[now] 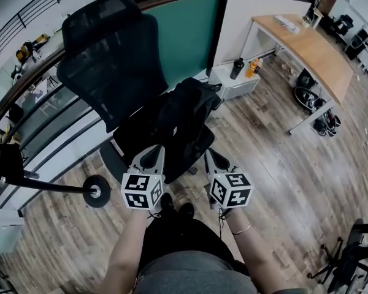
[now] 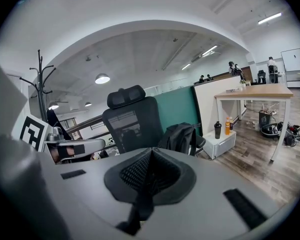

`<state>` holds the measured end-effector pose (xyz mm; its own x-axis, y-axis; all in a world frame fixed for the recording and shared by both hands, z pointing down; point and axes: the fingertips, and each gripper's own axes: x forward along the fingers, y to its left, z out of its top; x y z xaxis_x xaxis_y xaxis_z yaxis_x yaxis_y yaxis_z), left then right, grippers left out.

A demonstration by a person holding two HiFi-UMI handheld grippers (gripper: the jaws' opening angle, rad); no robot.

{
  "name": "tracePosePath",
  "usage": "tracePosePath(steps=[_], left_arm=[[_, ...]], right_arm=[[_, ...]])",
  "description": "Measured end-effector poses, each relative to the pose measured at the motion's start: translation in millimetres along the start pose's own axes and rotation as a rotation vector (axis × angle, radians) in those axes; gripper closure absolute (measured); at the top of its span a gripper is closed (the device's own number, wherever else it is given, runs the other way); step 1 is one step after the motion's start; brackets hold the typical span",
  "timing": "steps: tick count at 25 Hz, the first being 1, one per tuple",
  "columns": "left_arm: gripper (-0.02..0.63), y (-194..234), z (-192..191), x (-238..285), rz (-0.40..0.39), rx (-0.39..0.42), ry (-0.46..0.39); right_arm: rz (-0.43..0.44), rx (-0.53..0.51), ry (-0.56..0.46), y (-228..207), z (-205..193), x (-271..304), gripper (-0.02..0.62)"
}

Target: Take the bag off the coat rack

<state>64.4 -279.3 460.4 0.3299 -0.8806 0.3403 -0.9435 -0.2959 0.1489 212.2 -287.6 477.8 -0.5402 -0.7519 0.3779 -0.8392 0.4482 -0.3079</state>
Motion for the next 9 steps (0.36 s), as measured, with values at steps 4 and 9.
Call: tracePosePath(steps=[4,9], left_arm=[[0.574,0.0,-0.3,-0.6,-0.001,-0.002,0.000],[0.574,1.7,2.6,-1.6,0.000,0.000,-0.005]], right_arm=[[-0.006,0.006,-0.002,-1.0,-0.5,-1.4,0.594],[-0.008,0.011,-0.006,-0.4,0.3,-1.7,0.594]])
